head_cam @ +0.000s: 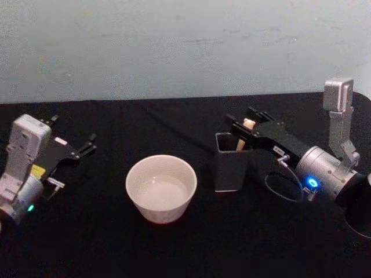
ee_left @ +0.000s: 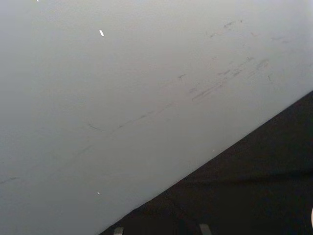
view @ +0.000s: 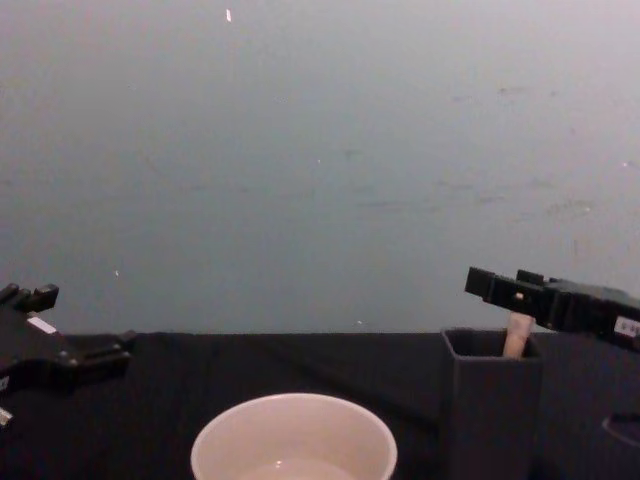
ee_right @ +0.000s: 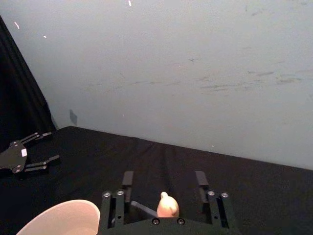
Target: Pick up the stirring spoon with one hand, stir inside the cup, then place it back in its original position.
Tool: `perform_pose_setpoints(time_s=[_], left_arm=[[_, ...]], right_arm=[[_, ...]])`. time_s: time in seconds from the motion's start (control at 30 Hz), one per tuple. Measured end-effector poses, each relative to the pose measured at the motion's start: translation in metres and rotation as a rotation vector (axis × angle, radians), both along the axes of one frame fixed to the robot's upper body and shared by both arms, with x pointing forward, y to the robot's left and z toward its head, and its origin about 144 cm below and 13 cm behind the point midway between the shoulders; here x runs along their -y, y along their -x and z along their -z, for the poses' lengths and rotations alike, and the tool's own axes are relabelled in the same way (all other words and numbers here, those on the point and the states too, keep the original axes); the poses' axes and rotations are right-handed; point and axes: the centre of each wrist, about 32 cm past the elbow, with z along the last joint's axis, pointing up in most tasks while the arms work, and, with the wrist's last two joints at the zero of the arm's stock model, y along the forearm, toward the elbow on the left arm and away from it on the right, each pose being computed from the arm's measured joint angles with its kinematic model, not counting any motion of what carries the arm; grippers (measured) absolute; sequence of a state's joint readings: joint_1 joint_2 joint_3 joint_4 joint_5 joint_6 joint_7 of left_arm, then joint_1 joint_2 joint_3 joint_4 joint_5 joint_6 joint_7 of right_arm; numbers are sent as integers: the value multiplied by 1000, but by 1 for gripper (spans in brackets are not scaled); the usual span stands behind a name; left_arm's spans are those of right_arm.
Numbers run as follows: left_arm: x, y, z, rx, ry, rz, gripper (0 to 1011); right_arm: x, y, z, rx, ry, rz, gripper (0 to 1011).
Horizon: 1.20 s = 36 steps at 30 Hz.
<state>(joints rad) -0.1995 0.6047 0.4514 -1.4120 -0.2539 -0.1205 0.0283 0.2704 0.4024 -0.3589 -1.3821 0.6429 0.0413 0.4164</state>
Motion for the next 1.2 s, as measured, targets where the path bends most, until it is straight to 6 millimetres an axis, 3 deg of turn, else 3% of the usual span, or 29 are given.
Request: perform_pose_setpoints(time_s=[0.3, 0.77, 0.97, 1.2], left_arm=[[0, 0, 0, 0, 0, 0, 1001], [0, 0, 0, 0, 0, 0, 1001], [0, 0, 0, 0, 0, 0, 1001], [0, 0, 0, 0, 0, 0, 1001]], right_arm=[[0, 0, 0, 0, 0, 0, 997], [-1, 0, -1, 16, 15, -3, 1002], [-8, -6, -13, 103, 40, 15, 1002], [-13, -15, -31, 246, 59, 162, 1002]])
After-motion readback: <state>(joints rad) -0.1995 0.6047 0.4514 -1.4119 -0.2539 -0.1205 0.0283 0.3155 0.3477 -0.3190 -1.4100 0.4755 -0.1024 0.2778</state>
